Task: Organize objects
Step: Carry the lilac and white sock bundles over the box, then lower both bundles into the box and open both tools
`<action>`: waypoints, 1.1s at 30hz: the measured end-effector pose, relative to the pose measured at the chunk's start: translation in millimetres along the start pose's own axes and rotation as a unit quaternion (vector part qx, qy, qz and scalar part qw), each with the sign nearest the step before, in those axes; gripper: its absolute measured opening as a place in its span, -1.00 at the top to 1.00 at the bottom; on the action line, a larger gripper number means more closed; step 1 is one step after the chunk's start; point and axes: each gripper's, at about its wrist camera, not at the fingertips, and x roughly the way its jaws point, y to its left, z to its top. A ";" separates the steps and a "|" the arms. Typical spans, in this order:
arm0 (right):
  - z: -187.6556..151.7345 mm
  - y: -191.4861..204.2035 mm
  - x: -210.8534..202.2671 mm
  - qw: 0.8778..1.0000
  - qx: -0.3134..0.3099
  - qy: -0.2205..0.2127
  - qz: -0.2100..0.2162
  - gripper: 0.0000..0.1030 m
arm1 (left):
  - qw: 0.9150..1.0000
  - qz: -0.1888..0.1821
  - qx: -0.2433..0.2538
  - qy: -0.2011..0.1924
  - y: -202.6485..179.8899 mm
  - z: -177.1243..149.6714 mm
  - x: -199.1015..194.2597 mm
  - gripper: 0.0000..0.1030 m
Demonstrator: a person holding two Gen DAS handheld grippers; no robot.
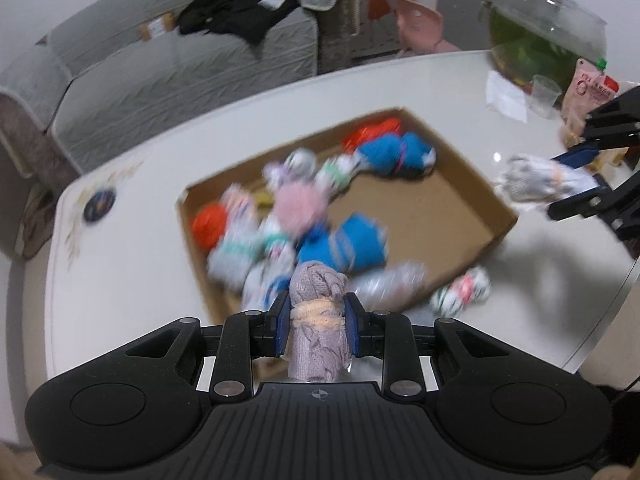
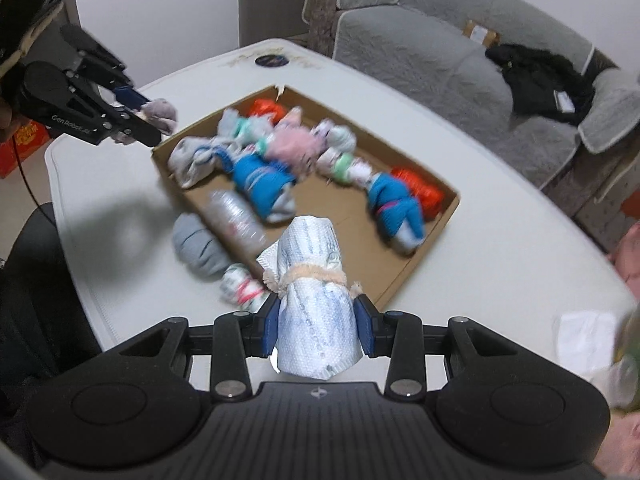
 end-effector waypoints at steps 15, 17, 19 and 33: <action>44.3 -43.6 83.5 0.998 -0.012 0.052 0.033 0.31 | 0.996 -0.056 0.027 0.069 -31.8 97.1 121.0 0.34; 44.3 -45.0 98.1 0.997 -0.015 0.062 0.036 0.31 | 0.995 -0.061 0.022 0.073 -32.4 98.6 137.6 0.34; 44.2 -46.8 108.7 0.997 -0.016 0.068 0.039 0.31 | 0.995 -0.062 0.021 0.073 -33.1 99.0 150.3 0.34; 47.9 -63.8 148.8 0.996 -0.022 0.083 0.030 0.31 | 0.997 -0.029 0.024 0.064 -21.4 95.1 185.4 0.33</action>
